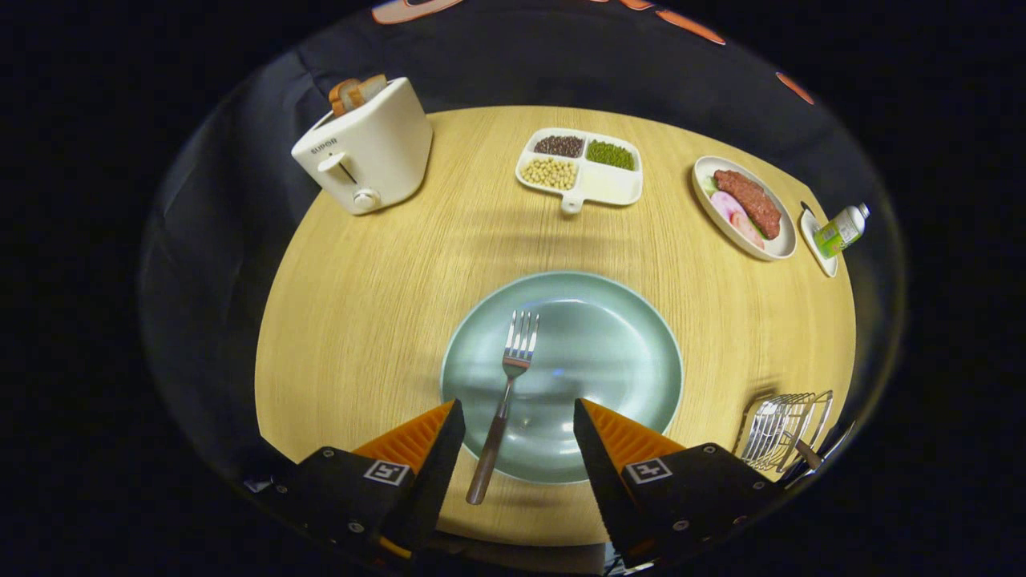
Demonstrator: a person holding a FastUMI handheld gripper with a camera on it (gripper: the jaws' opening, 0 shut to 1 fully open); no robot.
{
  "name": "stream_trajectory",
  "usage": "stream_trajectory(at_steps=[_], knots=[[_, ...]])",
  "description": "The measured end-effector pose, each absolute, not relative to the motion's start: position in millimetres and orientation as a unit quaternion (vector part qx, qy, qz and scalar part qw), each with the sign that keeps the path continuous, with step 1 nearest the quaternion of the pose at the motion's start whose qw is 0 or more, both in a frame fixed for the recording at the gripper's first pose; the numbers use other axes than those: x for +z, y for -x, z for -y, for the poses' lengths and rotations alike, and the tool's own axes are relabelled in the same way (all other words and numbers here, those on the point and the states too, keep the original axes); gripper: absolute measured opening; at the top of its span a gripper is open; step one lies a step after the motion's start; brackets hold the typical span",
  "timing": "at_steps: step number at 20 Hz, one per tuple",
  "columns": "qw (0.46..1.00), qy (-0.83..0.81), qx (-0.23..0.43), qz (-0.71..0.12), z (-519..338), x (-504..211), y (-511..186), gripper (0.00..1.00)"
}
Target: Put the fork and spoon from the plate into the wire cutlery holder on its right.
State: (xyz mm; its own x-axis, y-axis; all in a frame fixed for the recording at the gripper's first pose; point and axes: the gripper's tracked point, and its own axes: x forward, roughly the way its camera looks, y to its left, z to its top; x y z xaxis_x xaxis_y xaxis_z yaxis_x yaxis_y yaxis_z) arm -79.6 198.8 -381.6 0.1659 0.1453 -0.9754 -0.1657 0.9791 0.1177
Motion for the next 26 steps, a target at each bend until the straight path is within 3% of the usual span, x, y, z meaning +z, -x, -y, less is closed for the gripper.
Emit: stream_trajectory(at_steps=[4, 8, 11, 15, 21, 26], knots=[[0.734, 0.009, 0.099, -0.671, -205, -401, 91, 0.71], [0.718, 0.009, 0.084, -0.691, -210, -417, 99, 0.51], [0.708, 0.013, 0.076, -0.702, -211, -423, 104, 0.29], [0.714, 0.001, 0.068, -0.696, -212, -427, 101, 0.12], [0.730, -0.014, 0.071, -0.680, -209, -426, 93, 0.05], [0.752, -0.031, 0.080, -0.653, -205, -409, 83, 0.05]])
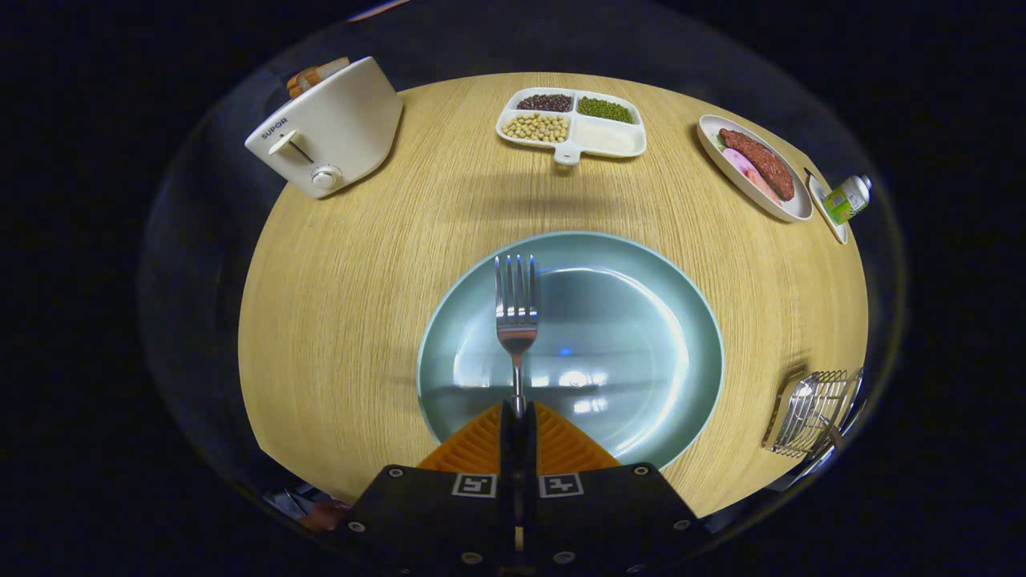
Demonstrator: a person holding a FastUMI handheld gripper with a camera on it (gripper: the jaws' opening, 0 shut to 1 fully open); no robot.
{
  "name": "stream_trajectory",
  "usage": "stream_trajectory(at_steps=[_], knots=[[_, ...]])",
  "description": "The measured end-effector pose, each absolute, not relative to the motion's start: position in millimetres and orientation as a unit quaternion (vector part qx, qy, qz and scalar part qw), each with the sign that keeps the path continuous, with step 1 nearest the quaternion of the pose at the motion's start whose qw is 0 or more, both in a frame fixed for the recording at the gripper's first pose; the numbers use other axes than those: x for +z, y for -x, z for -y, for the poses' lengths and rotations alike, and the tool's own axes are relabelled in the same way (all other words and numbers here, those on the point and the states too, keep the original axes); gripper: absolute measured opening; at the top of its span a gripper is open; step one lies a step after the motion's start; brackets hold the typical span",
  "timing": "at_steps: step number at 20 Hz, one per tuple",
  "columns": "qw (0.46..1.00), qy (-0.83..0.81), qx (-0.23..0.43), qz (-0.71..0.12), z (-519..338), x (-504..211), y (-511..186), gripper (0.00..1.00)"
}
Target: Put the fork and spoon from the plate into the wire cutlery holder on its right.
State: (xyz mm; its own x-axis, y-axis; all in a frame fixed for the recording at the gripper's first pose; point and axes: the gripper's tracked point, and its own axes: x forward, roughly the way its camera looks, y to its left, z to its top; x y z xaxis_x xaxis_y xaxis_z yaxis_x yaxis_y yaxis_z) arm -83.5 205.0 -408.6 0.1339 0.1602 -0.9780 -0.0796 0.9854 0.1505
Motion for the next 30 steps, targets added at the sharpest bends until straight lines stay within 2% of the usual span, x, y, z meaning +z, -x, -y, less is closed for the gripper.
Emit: stream_trajectory(at_steps=[9, 16, 30], knots=[[0.799, -0.056, 0.071, -0.594, -169, -356, 73, 0.05], [0.823, -0.089, 0.030, -0.561, -103, -318, 80, 0.05], [0.804, -0.118, -0.054, -0.580, 36, -315, 130, 0.05]])
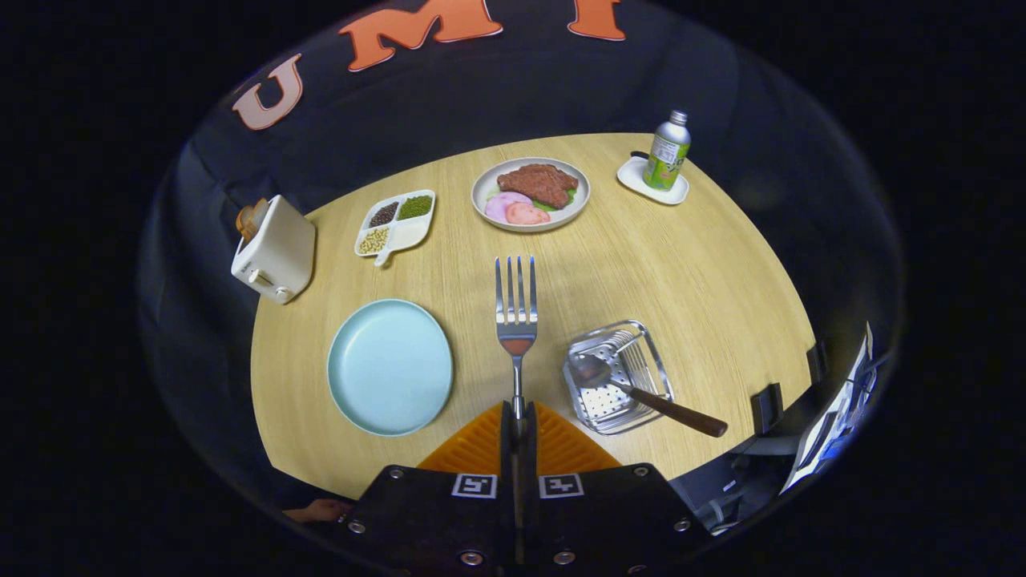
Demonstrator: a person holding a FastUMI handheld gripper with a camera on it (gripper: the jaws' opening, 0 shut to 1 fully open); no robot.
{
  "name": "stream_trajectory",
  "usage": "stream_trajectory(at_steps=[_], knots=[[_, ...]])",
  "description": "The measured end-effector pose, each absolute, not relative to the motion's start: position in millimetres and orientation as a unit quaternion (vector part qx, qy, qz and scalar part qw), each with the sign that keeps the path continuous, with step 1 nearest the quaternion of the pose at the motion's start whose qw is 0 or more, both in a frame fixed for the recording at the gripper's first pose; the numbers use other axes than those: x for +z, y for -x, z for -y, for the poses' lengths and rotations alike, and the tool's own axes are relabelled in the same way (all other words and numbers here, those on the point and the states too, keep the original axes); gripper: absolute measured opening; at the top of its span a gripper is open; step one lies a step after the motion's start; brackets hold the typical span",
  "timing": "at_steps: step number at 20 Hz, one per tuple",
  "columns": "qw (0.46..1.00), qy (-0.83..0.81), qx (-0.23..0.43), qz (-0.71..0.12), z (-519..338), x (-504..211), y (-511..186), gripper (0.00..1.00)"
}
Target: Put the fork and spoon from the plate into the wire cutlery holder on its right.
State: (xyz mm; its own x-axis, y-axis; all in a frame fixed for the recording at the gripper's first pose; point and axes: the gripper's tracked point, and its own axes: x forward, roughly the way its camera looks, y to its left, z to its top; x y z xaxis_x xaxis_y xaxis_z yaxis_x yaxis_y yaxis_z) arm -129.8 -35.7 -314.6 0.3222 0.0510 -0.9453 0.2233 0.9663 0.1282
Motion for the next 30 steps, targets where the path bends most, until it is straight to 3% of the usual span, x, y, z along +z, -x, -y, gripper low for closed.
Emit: stream_trajectory(at_steps=[17, 27, 30], knots=[[0.770, -0.106, -0.015, -0.629, 86, -336, 166, 0.06], [0.773, -0.110, 0.018, -0.624, 86, -319, 147, 0.16], [0.808, -0.125, 0.020, -0.576, 83, -299, 119, 0.21]])
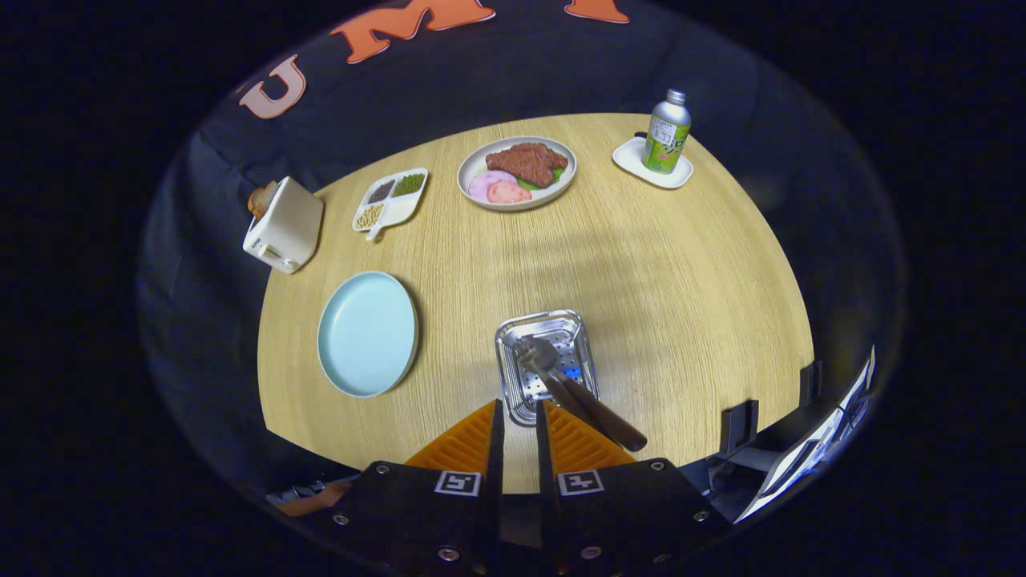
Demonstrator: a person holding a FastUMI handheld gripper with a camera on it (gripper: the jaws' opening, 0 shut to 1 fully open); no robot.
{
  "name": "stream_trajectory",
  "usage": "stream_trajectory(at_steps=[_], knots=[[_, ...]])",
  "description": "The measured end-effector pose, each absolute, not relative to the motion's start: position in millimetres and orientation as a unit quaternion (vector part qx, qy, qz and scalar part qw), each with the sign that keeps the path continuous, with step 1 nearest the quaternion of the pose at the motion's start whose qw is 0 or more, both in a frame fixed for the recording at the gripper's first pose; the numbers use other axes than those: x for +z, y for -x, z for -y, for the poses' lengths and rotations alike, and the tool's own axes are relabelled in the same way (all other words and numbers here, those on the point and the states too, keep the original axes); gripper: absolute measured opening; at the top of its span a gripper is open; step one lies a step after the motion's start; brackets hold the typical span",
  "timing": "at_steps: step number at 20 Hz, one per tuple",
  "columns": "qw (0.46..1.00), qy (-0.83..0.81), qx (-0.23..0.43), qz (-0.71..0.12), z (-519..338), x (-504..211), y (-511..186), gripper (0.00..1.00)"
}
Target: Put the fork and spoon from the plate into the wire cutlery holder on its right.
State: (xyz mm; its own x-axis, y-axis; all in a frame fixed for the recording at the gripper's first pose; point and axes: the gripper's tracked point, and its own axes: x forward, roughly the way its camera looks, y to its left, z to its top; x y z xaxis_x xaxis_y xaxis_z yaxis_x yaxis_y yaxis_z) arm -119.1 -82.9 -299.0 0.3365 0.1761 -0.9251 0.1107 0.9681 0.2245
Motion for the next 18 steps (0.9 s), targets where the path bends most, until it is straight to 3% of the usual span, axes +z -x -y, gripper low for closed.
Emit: stream_trajectory(at_steps=[2, 5, 12, 16, 18], knots=[[0.844, -0.131, 0.026, -0.519, 79, -273, 92, 0.22], [0.896, -0.142, 0.031, -0.419, 81, -221, 54, 0.36], [0.979, -0.111, 0.020, -0.170, 100, -77, 0, 0.49], [0.999, -0.043, 0.031, 0.009, 96, 15, 6, 0.67], [0.998, -0.016, 0.032, 0.046, 91, 40, 6, 0.78]])
